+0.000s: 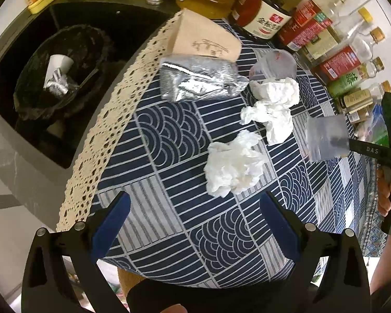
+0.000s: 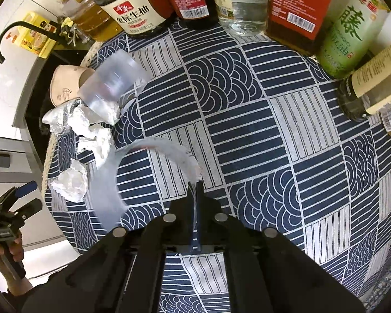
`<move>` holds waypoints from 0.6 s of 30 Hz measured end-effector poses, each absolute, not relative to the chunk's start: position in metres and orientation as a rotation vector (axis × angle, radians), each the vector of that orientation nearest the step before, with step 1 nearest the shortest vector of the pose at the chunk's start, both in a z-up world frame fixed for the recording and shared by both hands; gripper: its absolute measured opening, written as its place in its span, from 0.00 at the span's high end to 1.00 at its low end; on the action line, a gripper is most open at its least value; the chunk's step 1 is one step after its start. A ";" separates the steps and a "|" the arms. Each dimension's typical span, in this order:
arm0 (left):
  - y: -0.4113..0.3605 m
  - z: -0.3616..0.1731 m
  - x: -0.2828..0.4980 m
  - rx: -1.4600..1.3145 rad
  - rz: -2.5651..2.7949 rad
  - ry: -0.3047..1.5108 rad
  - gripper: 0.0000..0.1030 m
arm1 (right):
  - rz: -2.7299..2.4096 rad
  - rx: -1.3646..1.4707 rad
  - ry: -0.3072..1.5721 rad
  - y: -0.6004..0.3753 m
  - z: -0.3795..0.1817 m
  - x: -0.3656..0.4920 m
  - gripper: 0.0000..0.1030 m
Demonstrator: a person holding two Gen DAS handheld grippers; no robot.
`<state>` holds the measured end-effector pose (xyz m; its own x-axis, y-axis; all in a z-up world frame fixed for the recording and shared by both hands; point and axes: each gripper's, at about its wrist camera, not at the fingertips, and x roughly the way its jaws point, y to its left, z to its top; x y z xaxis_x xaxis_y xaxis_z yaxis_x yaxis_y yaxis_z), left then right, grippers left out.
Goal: Collect trash
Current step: 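Grasp the clear plastic measuring cup with the right gripper, then grasp the crumpled white tissue with the left gripper and lift it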
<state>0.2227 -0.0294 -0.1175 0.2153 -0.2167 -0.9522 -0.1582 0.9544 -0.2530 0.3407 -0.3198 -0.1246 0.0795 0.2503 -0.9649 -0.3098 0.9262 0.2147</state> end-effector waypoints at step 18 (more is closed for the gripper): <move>-0.075 -0.153 0.273 -0.140 -0.077 1.449 0.14 | 0.459 0.166 1.339 -0.376 -0.116 0.303 0.98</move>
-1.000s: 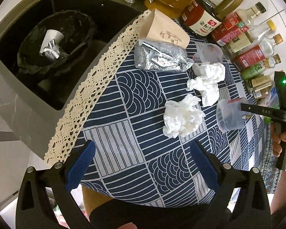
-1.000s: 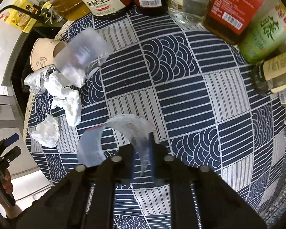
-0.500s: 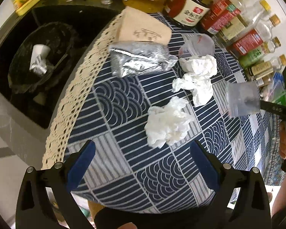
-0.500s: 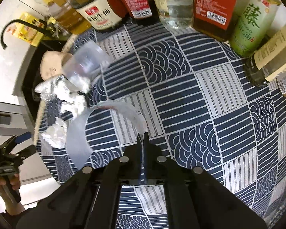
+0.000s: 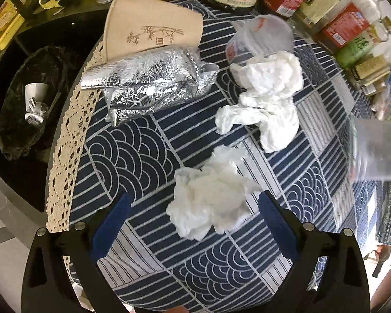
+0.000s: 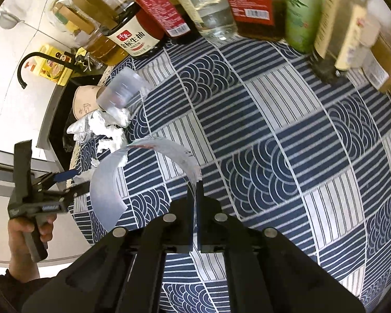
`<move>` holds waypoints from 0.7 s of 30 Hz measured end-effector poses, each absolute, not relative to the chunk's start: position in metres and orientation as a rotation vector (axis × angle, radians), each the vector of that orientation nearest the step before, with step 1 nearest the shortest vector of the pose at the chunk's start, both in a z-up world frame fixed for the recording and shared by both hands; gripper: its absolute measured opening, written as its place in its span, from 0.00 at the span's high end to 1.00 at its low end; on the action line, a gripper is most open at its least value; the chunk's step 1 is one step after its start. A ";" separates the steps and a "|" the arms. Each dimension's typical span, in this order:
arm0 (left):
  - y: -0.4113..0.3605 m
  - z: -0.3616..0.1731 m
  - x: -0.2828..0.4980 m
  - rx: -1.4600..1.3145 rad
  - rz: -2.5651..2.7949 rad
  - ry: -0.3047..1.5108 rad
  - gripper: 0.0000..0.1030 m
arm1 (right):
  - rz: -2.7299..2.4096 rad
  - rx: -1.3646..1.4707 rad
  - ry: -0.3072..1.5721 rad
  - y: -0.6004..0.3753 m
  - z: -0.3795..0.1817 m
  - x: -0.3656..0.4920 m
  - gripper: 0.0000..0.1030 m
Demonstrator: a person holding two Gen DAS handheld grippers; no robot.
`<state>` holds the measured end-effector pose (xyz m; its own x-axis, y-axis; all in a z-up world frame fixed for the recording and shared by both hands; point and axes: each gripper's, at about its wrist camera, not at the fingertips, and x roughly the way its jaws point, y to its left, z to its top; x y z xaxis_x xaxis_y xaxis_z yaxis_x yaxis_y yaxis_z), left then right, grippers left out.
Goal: Collect trash
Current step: 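Grasp the crumpled white tissue with the left gripper and lift it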
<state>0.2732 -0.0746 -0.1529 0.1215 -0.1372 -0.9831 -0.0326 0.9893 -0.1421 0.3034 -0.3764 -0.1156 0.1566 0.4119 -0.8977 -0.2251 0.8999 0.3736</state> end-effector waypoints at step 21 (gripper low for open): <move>-0.076 -0.133 0.256 -0.113 -0.166 1.380 0.68 | 0.466 0.274 1.280 -0.364 -0.101 0.267 0.98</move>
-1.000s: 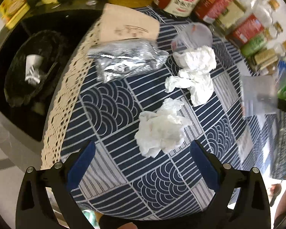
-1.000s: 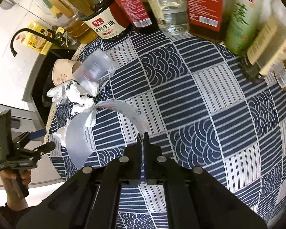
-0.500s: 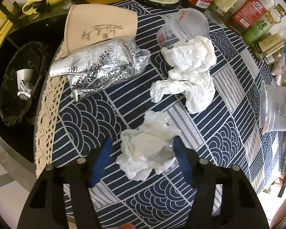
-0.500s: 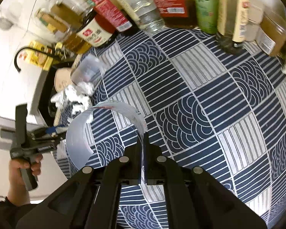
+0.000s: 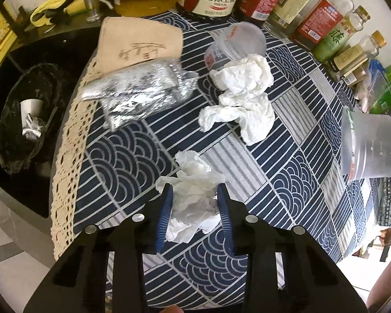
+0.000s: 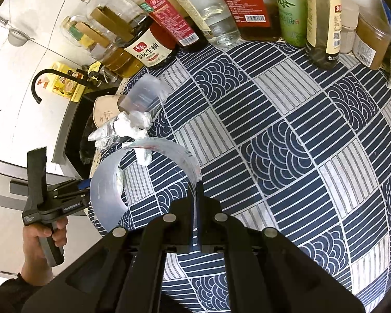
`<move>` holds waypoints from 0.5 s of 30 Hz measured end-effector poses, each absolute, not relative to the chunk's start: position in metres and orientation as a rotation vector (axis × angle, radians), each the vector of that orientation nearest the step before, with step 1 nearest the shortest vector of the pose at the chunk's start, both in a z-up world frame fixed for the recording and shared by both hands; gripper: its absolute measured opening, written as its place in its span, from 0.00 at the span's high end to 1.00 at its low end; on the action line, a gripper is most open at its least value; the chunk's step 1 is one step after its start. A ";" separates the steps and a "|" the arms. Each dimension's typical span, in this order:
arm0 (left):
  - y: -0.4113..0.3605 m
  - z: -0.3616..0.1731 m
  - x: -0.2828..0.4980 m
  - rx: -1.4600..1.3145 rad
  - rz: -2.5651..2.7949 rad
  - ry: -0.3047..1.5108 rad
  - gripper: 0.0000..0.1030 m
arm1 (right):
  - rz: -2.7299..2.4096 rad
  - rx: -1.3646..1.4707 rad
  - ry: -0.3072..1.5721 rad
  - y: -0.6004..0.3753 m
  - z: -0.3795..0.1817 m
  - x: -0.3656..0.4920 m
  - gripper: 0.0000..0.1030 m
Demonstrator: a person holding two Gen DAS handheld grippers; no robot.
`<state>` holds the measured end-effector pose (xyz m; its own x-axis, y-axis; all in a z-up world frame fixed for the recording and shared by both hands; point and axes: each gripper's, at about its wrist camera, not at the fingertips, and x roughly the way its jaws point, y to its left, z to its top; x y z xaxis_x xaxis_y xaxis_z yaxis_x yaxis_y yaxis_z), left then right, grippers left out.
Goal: Collect trash
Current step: 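Grasp the crumpled white tissue with the left gripper and lift it, then carry the white tissue and plastic cup over the trash bin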
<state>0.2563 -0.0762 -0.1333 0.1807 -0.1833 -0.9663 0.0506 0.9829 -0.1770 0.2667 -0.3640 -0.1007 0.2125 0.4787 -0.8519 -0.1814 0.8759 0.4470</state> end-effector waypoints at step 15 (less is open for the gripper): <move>-0.024 -0.102 0.229 -0.183 -0.163 1.323 0.69 | 0.533 0.209 1.293 -0.289 -0.085 0.254 0.98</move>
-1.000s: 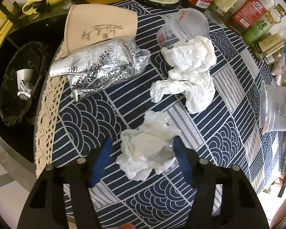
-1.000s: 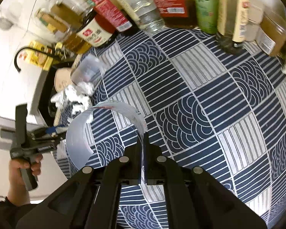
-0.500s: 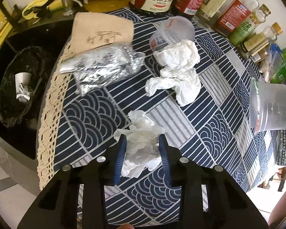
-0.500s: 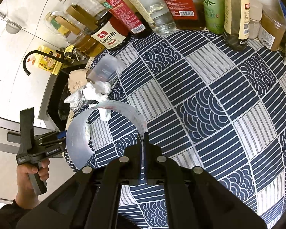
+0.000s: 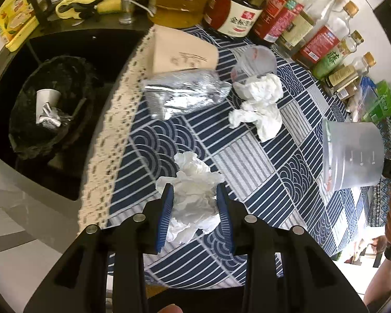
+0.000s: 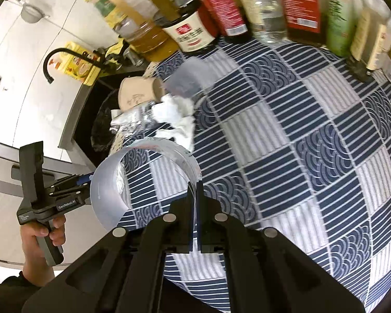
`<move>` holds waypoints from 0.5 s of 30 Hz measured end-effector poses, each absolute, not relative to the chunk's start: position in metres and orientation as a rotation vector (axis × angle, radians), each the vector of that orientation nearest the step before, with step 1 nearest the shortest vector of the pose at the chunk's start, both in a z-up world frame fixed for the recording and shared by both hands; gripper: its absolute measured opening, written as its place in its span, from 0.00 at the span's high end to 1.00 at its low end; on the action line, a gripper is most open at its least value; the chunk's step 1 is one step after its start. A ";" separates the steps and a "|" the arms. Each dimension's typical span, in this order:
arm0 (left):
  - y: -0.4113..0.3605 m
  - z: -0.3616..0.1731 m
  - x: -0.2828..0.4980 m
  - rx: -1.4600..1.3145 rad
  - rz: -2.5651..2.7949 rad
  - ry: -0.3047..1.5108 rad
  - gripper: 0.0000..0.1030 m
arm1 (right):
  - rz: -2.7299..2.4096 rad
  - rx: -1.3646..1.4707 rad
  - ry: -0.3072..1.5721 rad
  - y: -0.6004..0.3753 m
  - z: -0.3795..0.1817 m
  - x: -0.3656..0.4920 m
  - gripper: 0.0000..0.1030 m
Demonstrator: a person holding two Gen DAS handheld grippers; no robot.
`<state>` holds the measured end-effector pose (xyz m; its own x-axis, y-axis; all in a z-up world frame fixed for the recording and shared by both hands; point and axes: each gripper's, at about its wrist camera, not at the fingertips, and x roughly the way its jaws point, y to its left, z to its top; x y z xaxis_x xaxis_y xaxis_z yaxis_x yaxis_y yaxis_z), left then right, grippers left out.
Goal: Collect trash
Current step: 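Carry the white tissue and plastic cup over the trash bin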
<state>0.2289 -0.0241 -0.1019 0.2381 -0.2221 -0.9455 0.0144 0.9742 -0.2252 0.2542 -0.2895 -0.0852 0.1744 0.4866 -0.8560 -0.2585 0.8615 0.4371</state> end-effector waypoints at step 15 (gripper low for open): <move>0.066 -0.080 0.246 -0.206 -0.236 1.274 0.69 | 0.499 0.186 1.291 -0.189 -0.073 0.265 0.98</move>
<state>0.2457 0.0662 -0.0804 0.2745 -0.2871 -0.9177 0.0606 0.9577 -0.2814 0.2652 -0.1894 -0.0733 0.1879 0.4540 -0.8710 -0.2504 0.8796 0.4045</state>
